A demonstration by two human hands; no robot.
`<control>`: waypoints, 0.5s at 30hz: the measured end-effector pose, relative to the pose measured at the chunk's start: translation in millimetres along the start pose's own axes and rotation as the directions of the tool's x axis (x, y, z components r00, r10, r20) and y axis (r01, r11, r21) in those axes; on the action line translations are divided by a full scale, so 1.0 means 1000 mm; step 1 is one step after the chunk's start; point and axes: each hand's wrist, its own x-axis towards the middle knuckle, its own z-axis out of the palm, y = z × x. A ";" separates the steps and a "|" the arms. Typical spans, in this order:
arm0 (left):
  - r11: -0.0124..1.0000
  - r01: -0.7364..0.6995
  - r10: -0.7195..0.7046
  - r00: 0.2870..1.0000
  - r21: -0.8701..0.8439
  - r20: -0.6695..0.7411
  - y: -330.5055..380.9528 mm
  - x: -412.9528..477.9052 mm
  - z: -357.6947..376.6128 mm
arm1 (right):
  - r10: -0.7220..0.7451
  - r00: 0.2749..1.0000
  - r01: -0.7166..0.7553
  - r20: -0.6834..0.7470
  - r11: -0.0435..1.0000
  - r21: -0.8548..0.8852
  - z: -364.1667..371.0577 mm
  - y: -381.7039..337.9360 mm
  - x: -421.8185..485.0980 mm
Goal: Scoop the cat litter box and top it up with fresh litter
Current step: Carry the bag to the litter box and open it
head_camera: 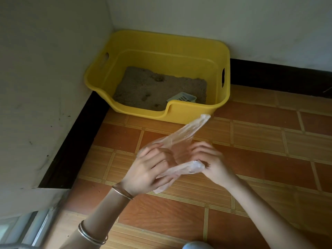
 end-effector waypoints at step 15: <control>0.896 -0.320 0.000 0.692 0.307 0.722 -0.029 -0.010 -0.040 | -0.177 0.842 0.365 0.509 0.883 -0.296 -0.059 0.003 0.018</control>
